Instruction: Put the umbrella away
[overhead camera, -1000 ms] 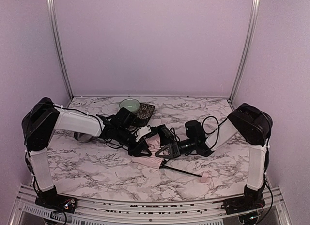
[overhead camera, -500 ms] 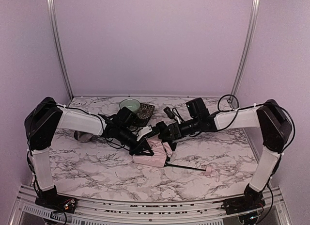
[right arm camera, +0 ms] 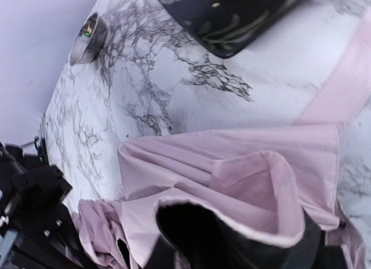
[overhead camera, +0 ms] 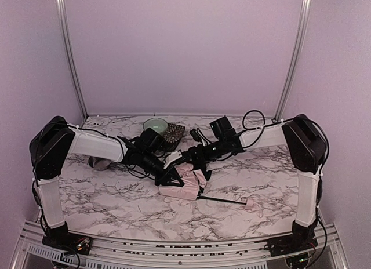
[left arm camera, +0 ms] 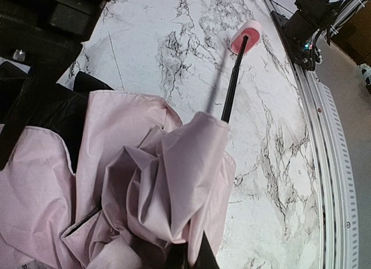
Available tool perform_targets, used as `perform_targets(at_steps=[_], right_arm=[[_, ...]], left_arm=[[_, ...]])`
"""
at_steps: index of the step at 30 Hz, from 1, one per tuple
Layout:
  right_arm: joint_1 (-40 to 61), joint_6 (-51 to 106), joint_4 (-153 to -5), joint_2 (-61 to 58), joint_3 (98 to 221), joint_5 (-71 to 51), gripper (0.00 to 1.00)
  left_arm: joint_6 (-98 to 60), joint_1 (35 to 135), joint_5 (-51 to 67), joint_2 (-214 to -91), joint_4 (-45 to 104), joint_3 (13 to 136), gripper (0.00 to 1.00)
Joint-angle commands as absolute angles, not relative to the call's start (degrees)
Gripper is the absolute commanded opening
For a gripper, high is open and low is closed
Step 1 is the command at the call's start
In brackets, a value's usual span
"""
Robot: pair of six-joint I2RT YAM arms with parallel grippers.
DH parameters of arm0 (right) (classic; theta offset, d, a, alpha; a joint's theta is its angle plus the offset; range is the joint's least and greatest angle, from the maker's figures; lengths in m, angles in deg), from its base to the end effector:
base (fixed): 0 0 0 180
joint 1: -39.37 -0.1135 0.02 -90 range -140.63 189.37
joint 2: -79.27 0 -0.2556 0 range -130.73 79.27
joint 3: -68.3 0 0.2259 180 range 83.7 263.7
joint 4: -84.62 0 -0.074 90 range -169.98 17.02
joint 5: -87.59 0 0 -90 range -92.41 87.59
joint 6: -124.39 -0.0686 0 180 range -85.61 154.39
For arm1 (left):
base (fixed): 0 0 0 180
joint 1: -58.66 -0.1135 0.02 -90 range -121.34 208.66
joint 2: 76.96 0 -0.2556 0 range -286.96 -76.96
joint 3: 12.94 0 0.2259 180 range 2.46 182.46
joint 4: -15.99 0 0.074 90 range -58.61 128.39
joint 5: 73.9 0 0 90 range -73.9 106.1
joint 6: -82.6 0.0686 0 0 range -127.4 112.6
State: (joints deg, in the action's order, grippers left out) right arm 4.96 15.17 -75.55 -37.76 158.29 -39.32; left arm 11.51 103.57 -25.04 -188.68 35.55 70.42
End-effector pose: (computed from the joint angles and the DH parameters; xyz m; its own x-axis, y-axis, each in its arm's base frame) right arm 0.3277 0.2744 0.1444 -0.8288 -0.2487 -0.5013 -0.5483 0.5396 0.6389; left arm 0.2497 -0.3127 0.1504 -0.2238 0.5677 -0.7922 0.9687 0.0403 -0.2448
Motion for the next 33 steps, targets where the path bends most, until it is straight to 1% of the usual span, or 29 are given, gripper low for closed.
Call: perform_targets(at_steps=[1,6,8,10,16,20,24,29,33], right_arm=[[4.9,11.7,-81.3,-36.1,157.1,-40.4,0.00],[9.4,3.3,-95.5,-28.6,140.3,-44.0,0.00],[10.3,2.2,-98.5,-27.7,136.4,-44.3,0.00],[10.5,1.0,-101.6,-29.2,134.5,-45.3,0.00],[9.2,-0.2,-103.6,-38.1,137.3,-47.2,0.00],[5.6,3.6,-97.5,-42.1,142.2,-48.5,0.00],[3.6,5.1,-96.0,-43.8,142.9,-51.2,0.00],[3.6,7.0,-94.4,-43.3,142.4,-52.0,0.00],[3.6,7.7,-93.9,-43.2,142.5,-52.2,0.00]], left_arm=[[10.6,103.7,-23.0,-190.5,40.0,69.6,0.00],[9.9,103.7,-23.6,-191.3,40.2,69.8,0.00],[9.4,103.7,-23.4,-191.7,40.3,70.1,0.00],[9.0,103.7,-23.3,-191.9,40.5,70.4,0.00],[8.0,104.2,-25.0,-190.9,41.4,72.4,0.00],[7.5,104.6,-28.4,-189.1,41.8,75.2,0.00],[7.1,104.4,-30.3,-189.5,41.8,78.4,0.00],[4.3,102.1,-27.6,-195.4,41.9,80.9,0.00],[3.5,100.8,-23.2,-199.8,42.1,80.2,0.00]])
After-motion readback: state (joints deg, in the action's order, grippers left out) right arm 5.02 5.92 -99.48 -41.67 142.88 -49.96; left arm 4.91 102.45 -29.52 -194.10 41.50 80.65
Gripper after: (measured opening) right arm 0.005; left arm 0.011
